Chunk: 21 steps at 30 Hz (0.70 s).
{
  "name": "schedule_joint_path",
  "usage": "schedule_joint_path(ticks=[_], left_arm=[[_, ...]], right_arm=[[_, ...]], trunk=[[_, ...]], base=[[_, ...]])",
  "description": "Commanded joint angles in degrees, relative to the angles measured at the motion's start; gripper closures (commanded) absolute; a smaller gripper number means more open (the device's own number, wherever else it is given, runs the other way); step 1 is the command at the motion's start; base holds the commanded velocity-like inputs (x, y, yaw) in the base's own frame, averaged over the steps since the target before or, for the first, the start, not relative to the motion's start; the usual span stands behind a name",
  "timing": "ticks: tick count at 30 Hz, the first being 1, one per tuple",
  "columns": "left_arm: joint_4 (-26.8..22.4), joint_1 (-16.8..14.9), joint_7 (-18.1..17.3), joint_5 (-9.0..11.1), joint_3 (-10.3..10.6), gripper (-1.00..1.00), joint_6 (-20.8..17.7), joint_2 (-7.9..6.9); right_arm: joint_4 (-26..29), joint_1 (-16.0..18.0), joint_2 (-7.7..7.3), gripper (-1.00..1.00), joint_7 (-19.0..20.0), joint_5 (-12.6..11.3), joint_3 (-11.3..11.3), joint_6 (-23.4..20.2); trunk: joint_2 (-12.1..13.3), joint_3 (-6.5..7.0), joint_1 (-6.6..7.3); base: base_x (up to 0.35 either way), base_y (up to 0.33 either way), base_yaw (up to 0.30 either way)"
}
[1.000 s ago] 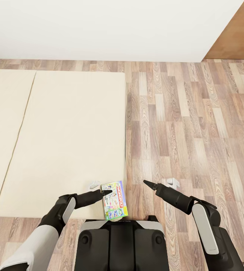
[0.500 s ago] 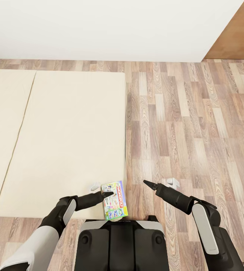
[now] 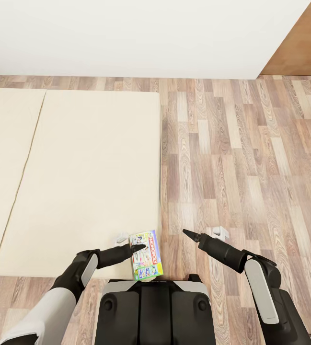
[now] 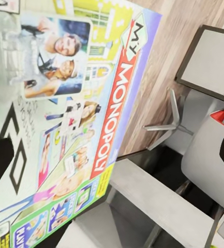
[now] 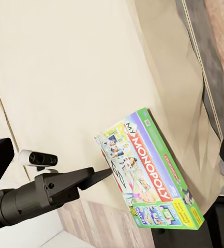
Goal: Put all the toys in the child's room - the three board games (two on the bed and one on the table), the two jigsaw puzzles on the table, and the tennis ball on the table - inside the toy box on the table in the child's room.
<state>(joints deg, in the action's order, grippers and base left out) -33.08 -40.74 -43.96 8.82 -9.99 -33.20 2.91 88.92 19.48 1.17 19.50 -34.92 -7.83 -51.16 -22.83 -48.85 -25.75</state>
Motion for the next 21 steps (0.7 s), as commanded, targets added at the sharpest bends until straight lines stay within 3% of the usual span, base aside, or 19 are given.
schedule_joint_path(ticks=[1,14,21], left_arm=[[0.01,-0.03,-0.16,0.05,-0.29,-1.00,-0.39,0.08],[-0.29,0.02,-0.36,0.04,-0.26,-1.00,-1.23,-0.08],[-0.99,0.02,-0.42,0.05,-0.41,-1.00,-4.34,-0.32]], right_arm=[[0.02,0.03,0.06,-1.00,0.43,0.29,-0.16,-0.34],[0.02,0.03,0.06,-1.00,0.45,0.29,-0.16,-0.34],[0.02,0.03,0.06,-1.00,0.45,0.29,-0.16,-0.34]], trunk=[[-0.08,-0.06,-0.03],[-0.08,-0.06,-0.03],[-0.08,-0.06,-0.03]], base=[[0.000,0.000,0.000],[0.000,0.000,0.000],[0.000,0.000,0.000]])
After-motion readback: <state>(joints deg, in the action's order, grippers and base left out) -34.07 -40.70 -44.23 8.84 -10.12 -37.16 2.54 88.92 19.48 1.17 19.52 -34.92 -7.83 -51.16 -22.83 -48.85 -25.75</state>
